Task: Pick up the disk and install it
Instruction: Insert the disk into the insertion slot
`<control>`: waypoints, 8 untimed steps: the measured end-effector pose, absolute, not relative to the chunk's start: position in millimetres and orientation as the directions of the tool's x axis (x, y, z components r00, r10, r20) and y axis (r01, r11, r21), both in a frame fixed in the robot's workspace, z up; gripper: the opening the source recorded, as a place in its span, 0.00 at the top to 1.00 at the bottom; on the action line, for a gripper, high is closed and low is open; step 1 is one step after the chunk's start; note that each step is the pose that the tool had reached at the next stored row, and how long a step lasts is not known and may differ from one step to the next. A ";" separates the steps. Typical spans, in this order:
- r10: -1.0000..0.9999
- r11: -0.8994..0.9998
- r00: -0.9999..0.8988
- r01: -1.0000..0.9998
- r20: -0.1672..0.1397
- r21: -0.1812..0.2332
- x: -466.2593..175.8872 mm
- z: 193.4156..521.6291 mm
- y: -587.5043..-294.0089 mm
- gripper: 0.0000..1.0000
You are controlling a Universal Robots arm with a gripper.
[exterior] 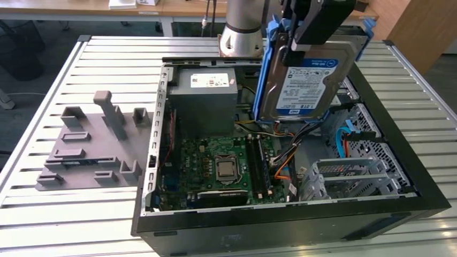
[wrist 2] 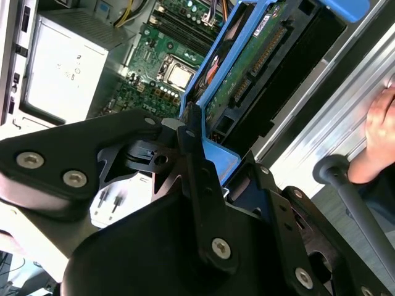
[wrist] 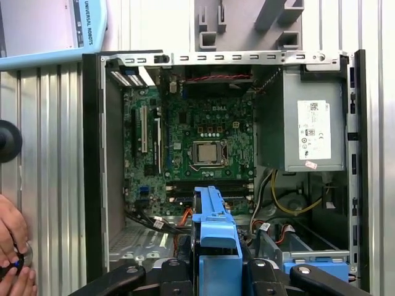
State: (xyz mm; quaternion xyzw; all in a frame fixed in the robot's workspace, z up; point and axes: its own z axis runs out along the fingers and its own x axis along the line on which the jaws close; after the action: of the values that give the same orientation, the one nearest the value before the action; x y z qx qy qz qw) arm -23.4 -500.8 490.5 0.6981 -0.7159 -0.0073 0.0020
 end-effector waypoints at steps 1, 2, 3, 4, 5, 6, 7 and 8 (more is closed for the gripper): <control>-1.000 0.025 -0.025 -1.000 -0.007 0.013 -23.4 490.4 -501.4 0.64; -1.000 0.025 -0.025 -1.000 -0.007 0.013 -23.3 490.3 -501.9 0.64; -1.000 0.025 -0.025 -1.000 -0.007 0.013 -23.3 490.3 -502.3 0.64; -1.000 0.025 -0.025 -1.000 -0.007 0.013 -23.3 490.2 -502.4 0.64; -1.000 0.025 -0.025 -1.000 -0.007 0.013 -23.2 490.3 -502.5 0.64; -1.000 0.025 -0.025 -1.000 -0.007 0.013 -23.2 490.3 -502.6 0.64; -1.000 0.025 -0.025 -1.000 -0.007 0.013 -23.2 490.3 -502.6 0.64; -1.000 0.025 -0.025 -1.000 -0.007 0.013 -23.2 490.3 -502.6 0.64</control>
State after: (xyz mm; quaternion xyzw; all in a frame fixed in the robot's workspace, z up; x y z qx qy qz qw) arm -23.2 -502.6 490.3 0.6981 -0.7159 -0.0073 0.0020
